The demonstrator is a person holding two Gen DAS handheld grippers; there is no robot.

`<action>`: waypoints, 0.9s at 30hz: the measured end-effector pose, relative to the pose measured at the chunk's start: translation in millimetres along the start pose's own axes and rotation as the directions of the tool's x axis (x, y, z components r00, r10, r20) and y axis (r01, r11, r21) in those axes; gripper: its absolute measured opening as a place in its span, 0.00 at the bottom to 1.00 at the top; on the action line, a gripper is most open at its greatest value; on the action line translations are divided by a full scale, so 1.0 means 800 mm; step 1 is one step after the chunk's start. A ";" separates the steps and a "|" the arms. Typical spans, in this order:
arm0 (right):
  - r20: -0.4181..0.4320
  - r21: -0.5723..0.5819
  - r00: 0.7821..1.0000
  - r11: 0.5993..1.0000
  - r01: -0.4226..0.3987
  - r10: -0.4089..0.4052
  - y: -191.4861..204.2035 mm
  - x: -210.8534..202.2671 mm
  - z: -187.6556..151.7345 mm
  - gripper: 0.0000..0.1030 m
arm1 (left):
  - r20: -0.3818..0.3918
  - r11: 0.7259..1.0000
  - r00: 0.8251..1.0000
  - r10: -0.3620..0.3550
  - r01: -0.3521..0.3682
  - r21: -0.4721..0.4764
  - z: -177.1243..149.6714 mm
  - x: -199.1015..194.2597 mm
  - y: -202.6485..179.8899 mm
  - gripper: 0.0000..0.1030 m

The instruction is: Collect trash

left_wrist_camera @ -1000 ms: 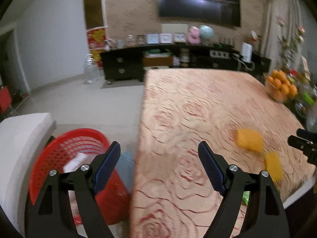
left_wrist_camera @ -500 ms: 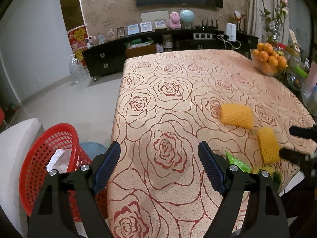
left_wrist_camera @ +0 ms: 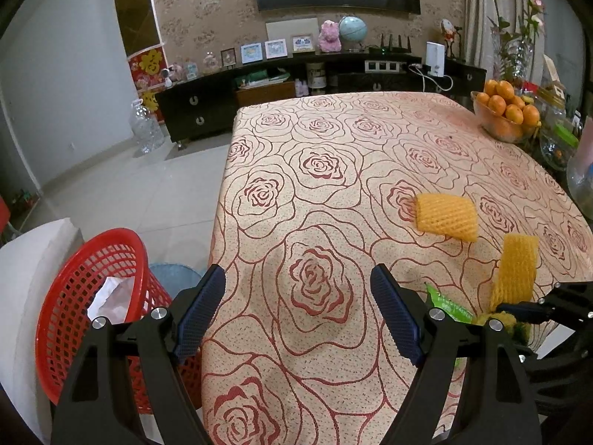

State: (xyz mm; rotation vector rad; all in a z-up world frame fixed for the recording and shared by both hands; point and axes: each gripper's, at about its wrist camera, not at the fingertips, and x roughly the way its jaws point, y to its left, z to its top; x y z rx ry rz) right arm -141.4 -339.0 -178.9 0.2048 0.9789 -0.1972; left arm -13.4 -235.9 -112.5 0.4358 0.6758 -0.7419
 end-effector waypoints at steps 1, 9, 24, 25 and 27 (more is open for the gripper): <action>0.000 0.003 1.000 1.000 0.003 -0.003 0.000 0.001 0.000 0.35 | -0.001 1.000 1.000 0.001 -0.001 0.001 0.000 0.000 -0.001 0.75; 0.010 0.065 0.999 0.997 0.038 -0.038 -0.019 0.005 0.008 0.32 | -0.017 0.998 0.999 -0.030 0.031 0.046 -0.005 0.006 -0.021 0.75; 0.009 0.203 0.997 0.976 0.076 -0.080 -0.064 0.004 0.009 0.32 | -0.120 0.959 0.977 -0.174 0.196 0.204 -0.037 0.043 -0.101 0.75; 0.011 0.212 0.997 0.975 0.071 -0.075 -0.065 0.004 0.009 0.33 | -0.121 0.959 0.977 -0.175 0.197 0.205 -0.038 0.044 -0.103 0.75; 0.018 0.223 0.997 0.973 0.068 -0.074 -0.068 0.001 0.010 0.36 | -0.123 0.959 0.975 -0.183 0.205 0.195 -0.039 0.047 -0.103 0.75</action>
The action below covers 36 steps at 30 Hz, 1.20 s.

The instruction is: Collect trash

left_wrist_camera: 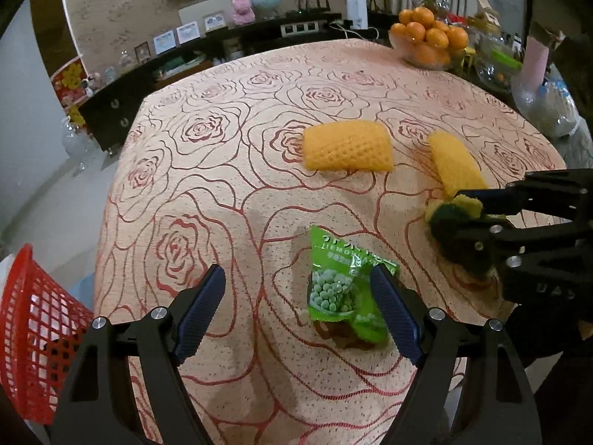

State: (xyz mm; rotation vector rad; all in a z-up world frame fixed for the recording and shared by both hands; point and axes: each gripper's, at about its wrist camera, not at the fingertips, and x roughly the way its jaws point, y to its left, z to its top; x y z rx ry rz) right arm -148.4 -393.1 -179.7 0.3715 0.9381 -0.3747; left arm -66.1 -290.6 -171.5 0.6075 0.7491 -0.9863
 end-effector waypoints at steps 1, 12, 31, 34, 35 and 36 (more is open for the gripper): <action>0.007 0.005 1.000 1.000 -0.003 0.003 -0.001 -0.002 0.001 0.37 | 0.001 1.000 1.000 -0.007 0.007 -0.009 0.000 0.001 0.001 0.75; 0.095 0.162 0.995 0.987 -0.012 -0.004 -0.045 -0.030 0.012 0.60 | 0.019 0.998 0.998 -0.060 0.060 -0.021 0.005 -0.003 -0.006 0.75; 0.129 0.304 0.986 0.951 0.060 -0.104 -0.091 -0.044 0.010 0.73 | -0.014 0.995 0.996 -0.091 0.091 -0.040 0.012 0.024 -0.017 0.45; 0.130 0.311 0.986 0.949 0.059 -0.104 -0.094 -0.045 0.010 0.73 | -0.009 0.992 0.996 -0.092 0.091 -0.082 0.014 0.022 -0.004 0.43; 0.130 0.309 0.987 0.949 0.054 -0.098 -0.093 -0.044 0.010 0.73 | -0.004 0.991 0.996 -0.089 0.088 -0.096 0.016 0.021 0.001 0.43; 0.131 0.304 0.988 0.952 0.040 -0.083 -0.092 -0.044 0.011 0.73 | 0.000 0.991 0.996 -0.087 0.086 -0.107 0.017 0.019 0.005 0.43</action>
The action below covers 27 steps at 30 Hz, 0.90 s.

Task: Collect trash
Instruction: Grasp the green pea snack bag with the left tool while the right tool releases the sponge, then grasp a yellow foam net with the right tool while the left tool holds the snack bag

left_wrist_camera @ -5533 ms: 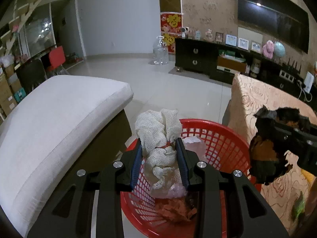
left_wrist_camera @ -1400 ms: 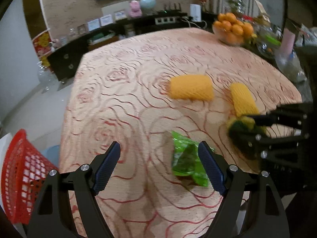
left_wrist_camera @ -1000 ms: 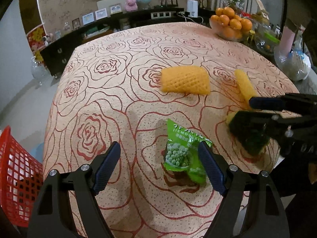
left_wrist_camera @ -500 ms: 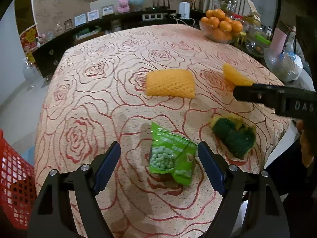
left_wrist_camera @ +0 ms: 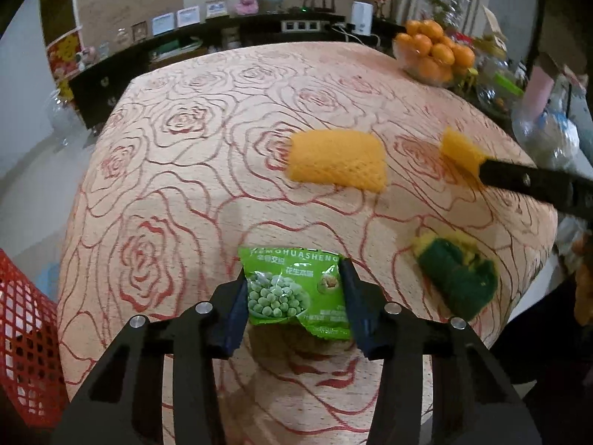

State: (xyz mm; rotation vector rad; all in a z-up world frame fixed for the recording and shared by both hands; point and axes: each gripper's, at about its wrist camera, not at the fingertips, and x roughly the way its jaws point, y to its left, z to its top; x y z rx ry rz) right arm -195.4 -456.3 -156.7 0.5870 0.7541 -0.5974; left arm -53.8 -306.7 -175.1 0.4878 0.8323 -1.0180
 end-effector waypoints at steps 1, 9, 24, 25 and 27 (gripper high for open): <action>-0.001 -0.005 1.000 1.000 -0.024 0.024 0.002 -0.001 0.000 0.73 | 0.005 1.000 1.000 0.000 0.000 -0.012 0.002 -0.003 0.004 0.42; 0.054 -0.008 0.986 0.987 -0.158 0.158 0.008 -0.022 0.007 0.74 | 0.088 0.991 0.996 0.016 -0.004 -0.132 0.019 -0.043 0.045 0.42; -0.041 -0.065 0.994 0.993 0.102 -0.105 -0.011 0.051 0.041 0.74 | 0.175 0.968 0.982 0.076 -0.030 -0.249 0.028 -0.096 0.094 0.42; -0.044 -0.083 0.990 0.988 0.131 -0.135 -0.009 0.059 0.040 0.74 | 0.174 0.969 0.981 0.083 -0.039 -0.244 0.028 -0.097 0.094 0.42; -0.048 -0.088 0.984 0.982 0.165 -0.170 -0.012 0.069 0.038 0.74 | 0.173 0.970 0.981 0.092 -0.048 -0.239 0.026 -0.097 0.097 0.42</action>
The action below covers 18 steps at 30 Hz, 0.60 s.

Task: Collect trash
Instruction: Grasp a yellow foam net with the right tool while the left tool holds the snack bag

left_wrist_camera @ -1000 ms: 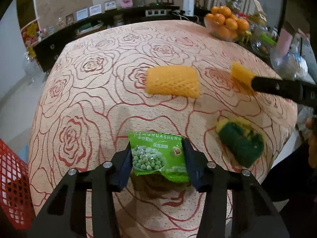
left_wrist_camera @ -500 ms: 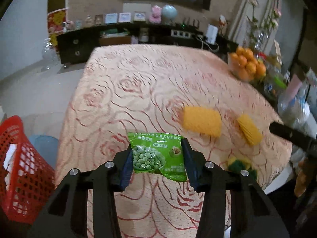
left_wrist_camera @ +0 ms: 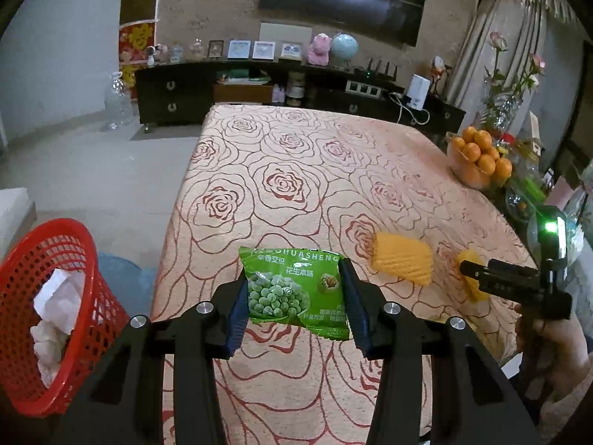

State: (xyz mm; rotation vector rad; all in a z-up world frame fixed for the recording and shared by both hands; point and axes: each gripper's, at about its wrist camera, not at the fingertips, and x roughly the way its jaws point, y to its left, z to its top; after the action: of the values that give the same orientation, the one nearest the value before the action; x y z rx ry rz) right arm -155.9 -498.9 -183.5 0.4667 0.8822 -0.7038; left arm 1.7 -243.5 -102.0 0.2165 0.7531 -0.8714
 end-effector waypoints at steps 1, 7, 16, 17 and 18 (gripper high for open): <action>-0.008 0.013 1.000 1.000 0.002 -0.002 -0.004 0.005 -0.001 0.74 | 0.000 1.000 1.000 0.003 -0.003 0.002 0.000 0.000 0.000 0.42; -0.004 0.007 1.000 1.000 0.021 -0.021 -0.007 0.010 -0.005 0.61 | 0.004 1.000 1.000 0.021 -0.021 0.000 0.001 -0.002 0.005 0.42; 0.020 -0.022 0.999 0.999 0.028 -0.028 0.004 -0.001 -0.006 0.31 | 0.017 0.999 0.999 0.049 -0.049 -0.004 0.002 -0.008 0.009 0.42; 0.027 -0.020 0.999 1.000 0.021 -0.021 0.005 -0.004 -0.006 0.31 | 0.020 0.999 0.998 0.052 -0.052 -0.008 0.002 -0.010 0.012 0.42; 0.037 -0.019 0.999 1.000 0.012 -0.012 0.008 -0.008 -0.005 0.31 | 0.024 0.998 0.998 0.056 -0.056 -0.011 0.003 -0.011 0.013 0.42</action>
State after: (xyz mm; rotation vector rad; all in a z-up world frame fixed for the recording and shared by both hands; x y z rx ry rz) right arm -156.5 -489.7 -179.7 0.4303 0.8569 -0.7122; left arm 6.7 -232.6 -95.8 0.2166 0.7259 -0.8156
